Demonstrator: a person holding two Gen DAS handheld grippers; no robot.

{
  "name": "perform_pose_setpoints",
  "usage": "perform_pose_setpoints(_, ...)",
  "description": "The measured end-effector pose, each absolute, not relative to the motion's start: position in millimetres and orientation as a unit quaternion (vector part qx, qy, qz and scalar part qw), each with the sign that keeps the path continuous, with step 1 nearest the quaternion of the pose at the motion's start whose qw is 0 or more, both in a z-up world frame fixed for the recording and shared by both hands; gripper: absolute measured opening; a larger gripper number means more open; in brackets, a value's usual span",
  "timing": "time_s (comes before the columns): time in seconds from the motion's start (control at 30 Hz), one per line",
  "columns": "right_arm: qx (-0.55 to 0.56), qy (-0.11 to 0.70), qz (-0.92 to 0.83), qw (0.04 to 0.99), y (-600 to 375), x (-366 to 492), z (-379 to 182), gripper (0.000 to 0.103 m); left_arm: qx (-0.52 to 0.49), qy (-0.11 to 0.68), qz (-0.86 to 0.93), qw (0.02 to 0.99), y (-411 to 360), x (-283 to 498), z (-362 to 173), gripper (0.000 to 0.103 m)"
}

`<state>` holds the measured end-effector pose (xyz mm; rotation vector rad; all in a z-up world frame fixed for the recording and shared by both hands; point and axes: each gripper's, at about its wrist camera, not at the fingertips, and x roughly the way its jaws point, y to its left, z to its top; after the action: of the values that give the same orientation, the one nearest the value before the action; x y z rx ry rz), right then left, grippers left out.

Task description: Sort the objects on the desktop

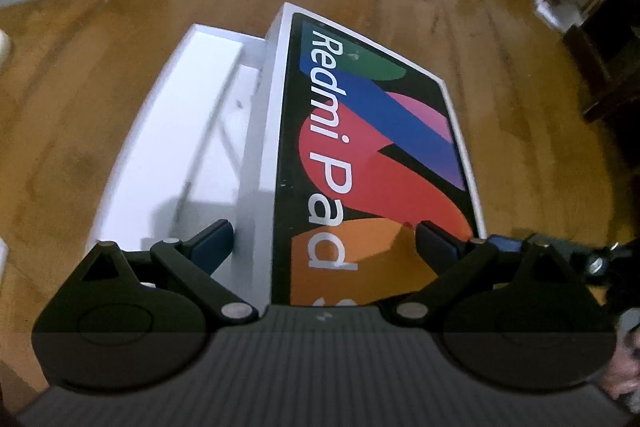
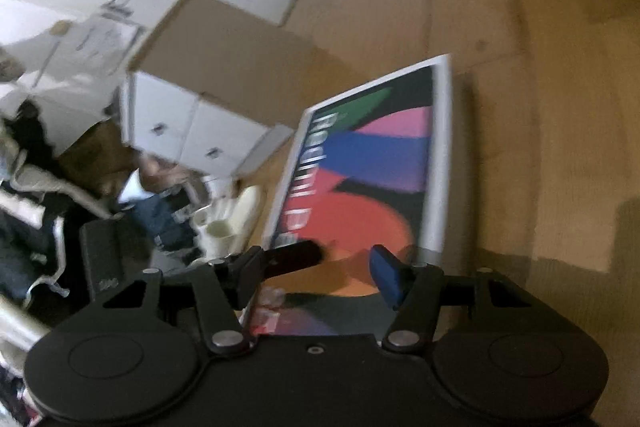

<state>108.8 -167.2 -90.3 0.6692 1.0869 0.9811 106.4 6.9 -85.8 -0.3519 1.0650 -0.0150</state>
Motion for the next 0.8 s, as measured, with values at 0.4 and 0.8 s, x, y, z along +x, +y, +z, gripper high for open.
perform_pose_setpoints(0.4,0.309,0.493,0.344,0.737,-185.9,118.0,-94.5,0.071,-0.137,0.506,0.007,0.852,7.7,105.7,-88.0,0.098)
perform_pose_setpoints(0.8,0.266,0.561,0.318,0.717,-166.7,125.1,-120.3,0.073,-0.112,0.503,-0.004,0.857,5.7,106.3,-87.1,0.097)
